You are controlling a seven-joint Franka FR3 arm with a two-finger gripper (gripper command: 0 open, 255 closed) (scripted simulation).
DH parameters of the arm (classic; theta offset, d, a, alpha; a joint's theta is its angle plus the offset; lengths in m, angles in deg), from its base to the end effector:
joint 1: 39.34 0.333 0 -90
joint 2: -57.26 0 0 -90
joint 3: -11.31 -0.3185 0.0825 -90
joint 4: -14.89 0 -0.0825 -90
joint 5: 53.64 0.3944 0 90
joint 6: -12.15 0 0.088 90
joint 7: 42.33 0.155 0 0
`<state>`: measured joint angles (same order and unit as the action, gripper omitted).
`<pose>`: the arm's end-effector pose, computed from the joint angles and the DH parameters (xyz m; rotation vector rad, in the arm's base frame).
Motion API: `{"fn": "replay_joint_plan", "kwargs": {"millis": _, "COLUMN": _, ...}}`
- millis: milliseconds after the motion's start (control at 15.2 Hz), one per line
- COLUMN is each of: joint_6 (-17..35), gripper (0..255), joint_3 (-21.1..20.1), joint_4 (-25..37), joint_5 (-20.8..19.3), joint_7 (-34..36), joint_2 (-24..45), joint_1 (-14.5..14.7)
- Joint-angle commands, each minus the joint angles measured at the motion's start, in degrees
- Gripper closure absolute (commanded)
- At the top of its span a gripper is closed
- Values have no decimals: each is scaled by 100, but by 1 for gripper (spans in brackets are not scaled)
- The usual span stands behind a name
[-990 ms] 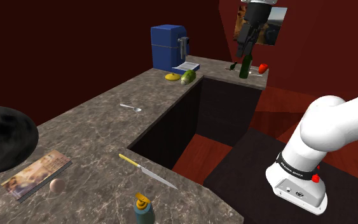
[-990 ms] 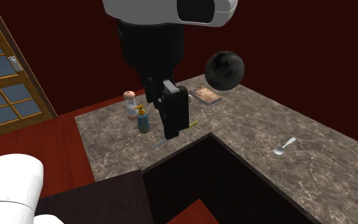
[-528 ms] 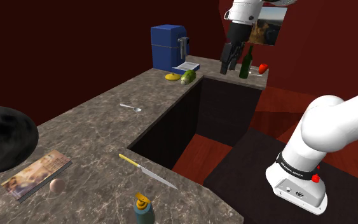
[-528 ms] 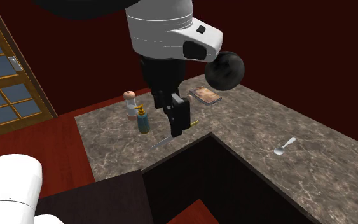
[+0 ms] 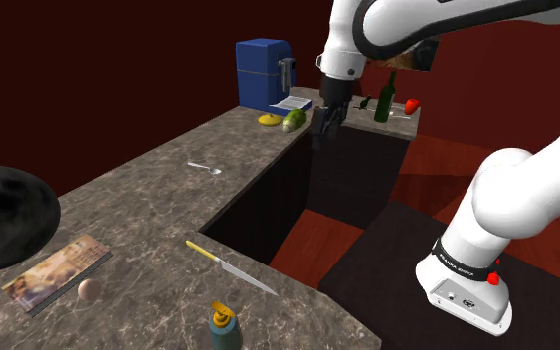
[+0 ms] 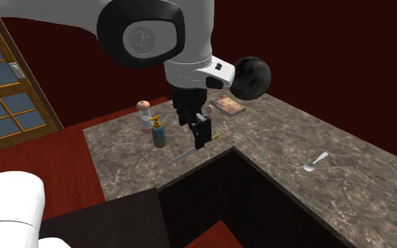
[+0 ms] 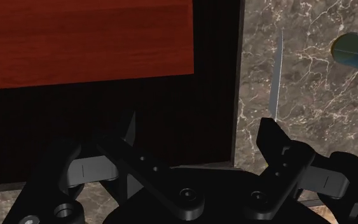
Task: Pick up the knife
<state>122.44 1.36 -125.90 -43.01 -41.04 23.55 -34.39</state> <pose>0.3731 0.1217 0.4535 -3.0468 -0.2307 -0.0630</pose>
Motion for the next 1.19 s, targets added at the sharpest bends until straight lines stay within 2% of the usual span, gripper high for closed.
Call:
{"fn": "replay_joint_plan", "kwargs": {"millis": 0, "joint_6": 345, "gripper": 0, "joint_3": -192, "joint_4": -50, "joint_5": 48, "joint_7": 137, "joint_2": 273, "joint_1": 62}}
{"fn": "replay_joint_plan", "kwargs": {"millis": 330, "joint_6": 1182, "gripper": 0, "joint_3": -665, "joint_4": -42, "joint_5": 51, "joint_7": 503, "joint_2": 1098, "joint_1": 167}}
{"fn": "replay_joint_plan", "kwargs": {"millis": 594, "joint_6": 1813, "gripper": 0, "joint_3": -1029, "joint_4": 98, "joint_5": -108, "joint_7": 871, "joint_2": 1873, "joint_1": 208}}
{"fn": "replay_joint_plan", "kwargs": {"millis": 858, "joint_6": 2378, "gripper": 0, "joint_3": -1351, "joint_4": 355, "joint_5": -477, "joint_7": 1352, "joint_2": 2734, "joint_1": 232}}
{"fn": "replay_joint_plan", "kwargs": {"millis": 1122, "joint_6": 2830, "gripper": 0, "joint_3": -1548, "joint_4": 730, "joint_5": -1087, "joint_7": 1964, "joint_2": 3662, "joint_1": 317}}
